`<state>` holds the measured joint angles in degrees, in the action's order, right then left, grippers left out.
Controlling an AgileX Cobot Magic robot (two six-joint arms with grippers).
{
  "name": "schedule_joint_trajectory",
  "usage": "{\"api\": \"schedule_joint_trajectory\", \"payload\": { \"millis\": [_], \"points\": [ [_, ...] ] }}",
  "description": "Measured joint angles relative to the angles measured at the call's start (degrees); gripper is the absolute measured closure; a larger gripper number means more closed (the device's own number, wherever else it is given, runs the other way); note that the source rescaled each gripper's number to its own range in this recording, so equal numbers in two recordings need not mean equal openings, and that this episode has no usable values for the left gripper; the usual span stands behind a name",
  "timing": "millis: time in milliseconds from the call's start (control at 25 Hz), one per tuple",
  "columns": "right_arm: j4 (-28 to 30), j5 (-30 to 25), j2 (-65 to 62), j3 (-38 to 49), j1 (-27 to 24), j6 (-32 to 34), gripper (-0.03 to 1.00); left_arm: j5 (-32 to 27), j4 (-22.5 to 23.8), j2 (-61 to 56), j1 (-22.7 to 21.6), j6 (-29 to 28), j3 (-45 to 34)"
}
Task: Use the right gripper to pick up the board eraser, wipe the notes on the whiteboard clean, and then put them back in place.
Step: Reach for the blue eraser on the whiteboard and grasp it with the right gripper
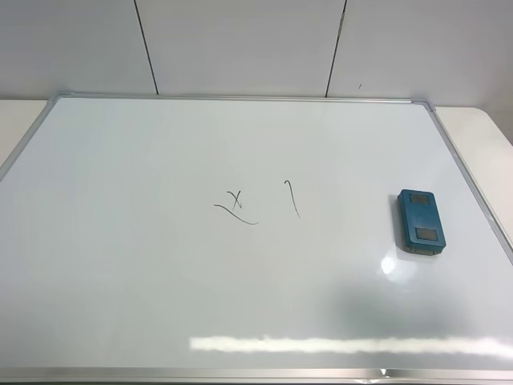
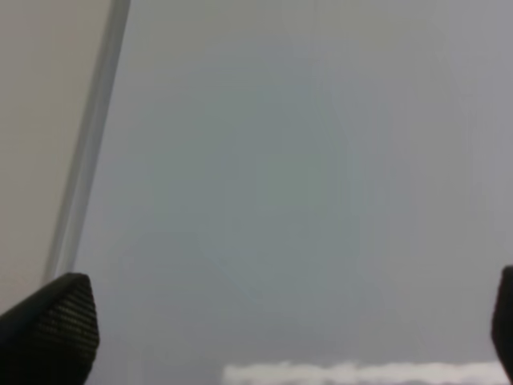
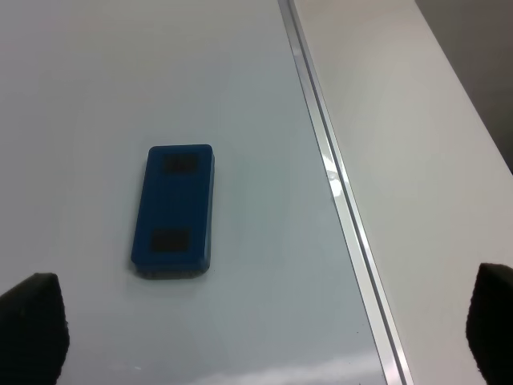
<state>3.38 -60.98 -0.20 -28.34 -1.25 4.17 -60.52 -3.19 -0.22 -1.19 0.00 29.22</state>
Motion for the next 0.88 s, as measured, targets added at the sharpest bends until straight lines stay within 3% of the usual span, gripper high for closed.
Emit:
{"api": "schedule_joint_trajectory", "payload": {
  "millis": [880],
  "points": [
    [0.0,0.0,0.0,0.0,0.0,0.0,-0.03,0.0,0.0,0.0,0.0,0.0,0.0]
  ]
}}
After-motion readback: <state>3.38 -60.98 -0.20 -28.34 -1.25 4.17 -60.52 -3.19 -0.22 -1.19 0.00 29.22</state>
